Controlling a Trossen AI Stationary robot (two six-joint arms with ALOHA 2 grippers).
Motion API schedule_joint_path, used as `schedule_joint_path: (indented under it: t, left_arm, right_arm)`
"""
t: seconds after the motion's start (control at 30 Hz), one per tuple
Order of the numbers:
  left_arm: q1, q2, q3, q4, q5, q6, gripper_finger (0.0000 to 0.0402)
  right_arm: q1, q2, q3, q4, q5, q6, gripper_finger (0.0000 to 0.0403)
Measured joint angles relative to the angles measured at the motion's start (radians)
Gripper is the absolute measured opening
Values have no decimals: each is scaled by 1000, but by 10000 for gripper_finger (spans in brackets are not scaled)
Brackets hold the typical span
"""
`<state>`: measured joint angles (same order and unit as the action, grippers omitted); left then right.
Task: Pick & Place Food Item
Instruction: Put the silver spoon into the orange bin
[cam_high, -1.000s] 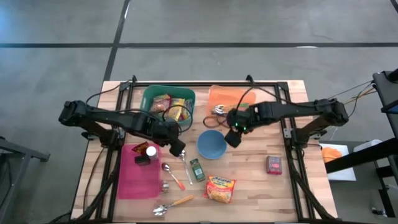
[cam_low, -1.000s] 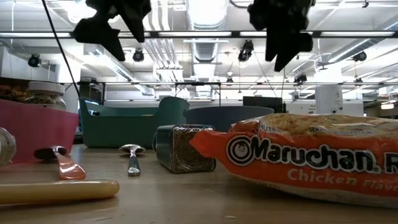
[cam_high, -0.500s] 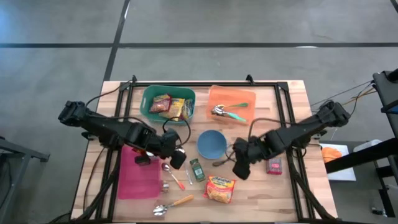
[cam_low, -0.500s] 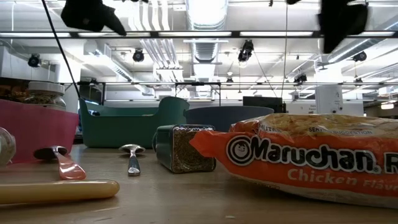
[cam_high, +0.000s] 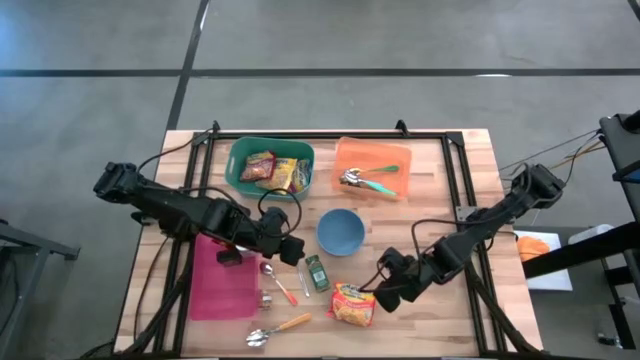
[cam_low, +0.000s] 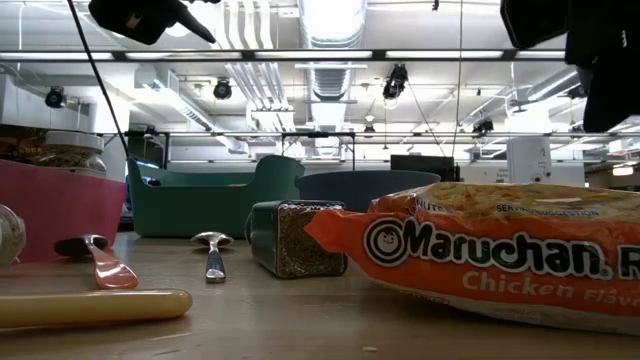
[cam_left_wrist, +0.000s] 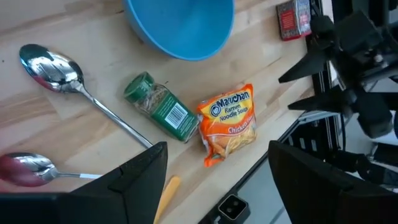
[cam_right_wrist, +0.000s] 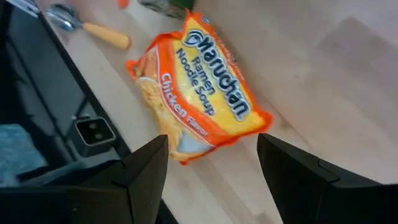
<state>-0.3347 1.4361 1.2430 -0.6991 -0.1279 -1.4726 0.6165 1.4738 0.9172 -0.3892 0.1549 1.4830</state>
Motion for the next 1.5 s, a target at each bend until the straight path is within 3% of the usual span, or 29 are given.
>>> schedule_joint_path:
  t: [0.33,0.83,1.13,1.5]
  left_arm:
    - [20,84,2,-8,55,104,234]
    - [105,244,-6,-167,80,25,160]
    - [106,357,-6,-123,145,26,156]
    - [108,436,-6,-102,147,25,156]
  right_arm:
    - [-1,0,-44,36,10,56,242]
    - [-3,0,-20,30,32,89,242]
    - [-1,0,-8,28,32,85,242]
    - [-1,0,-8,36,29,80,242]
